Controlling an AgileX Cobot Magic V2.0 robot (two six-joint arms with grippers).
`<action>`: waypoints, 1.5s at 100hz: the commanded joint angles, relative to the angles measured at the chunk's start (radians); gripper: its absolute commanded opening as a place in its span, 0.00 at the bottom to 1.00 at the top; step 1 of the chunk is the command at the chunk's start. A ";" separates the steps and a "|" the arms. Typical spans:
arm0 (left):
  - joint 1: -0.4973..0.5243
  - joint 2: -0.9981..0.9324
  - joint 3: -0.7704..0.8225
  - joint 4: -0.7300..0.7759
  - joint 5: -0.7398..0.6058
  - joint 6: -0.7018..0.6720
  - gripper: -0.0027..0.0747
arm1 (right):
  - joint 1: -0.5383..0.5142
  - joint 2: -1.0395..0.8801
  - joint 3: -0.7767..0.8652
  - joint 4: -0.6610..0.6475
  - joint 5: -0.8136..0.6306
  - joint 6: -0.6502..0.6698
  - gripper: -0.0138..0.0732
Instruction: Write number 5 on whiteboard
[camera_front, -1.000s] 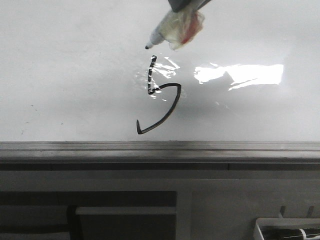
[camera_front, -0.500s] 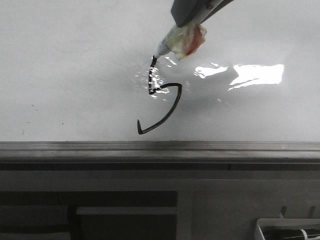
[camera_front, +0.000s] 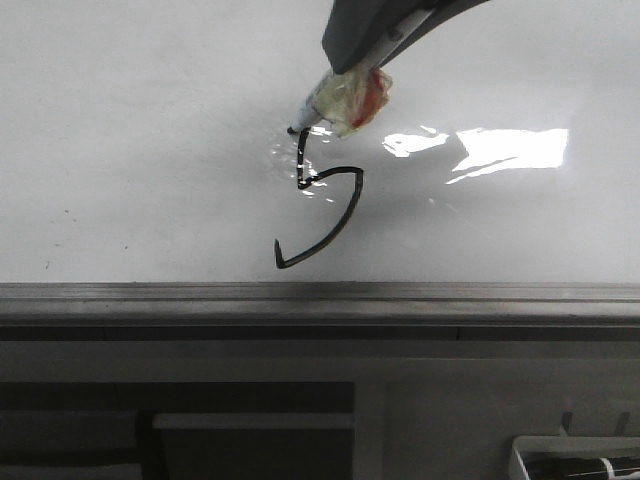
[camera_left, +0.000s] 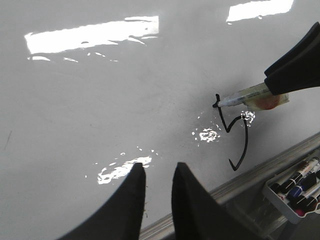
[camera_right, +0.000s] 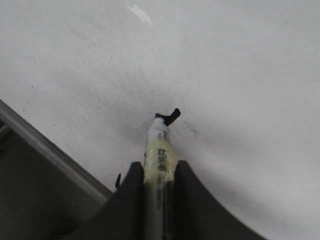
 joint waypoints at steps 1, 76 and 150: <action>0.004 0.004 -0.026 -0.022 -0.063 -0.008 0.18 | -0.036 -0.010 -0.026 -0.057 0.037 0.009 0.11; 0.004 0.004 -0.053 -0.045 -0.044 -0.006 0.27 | 0.052 -0.196 -0.037 -0.092 0.044 -0.101 0.11; -0.267 0.491 -0.402 -0.175 0.355 0.576 0.60 | 0.261 -0.216 0.151 0.059 -0.181 -0.554 0.08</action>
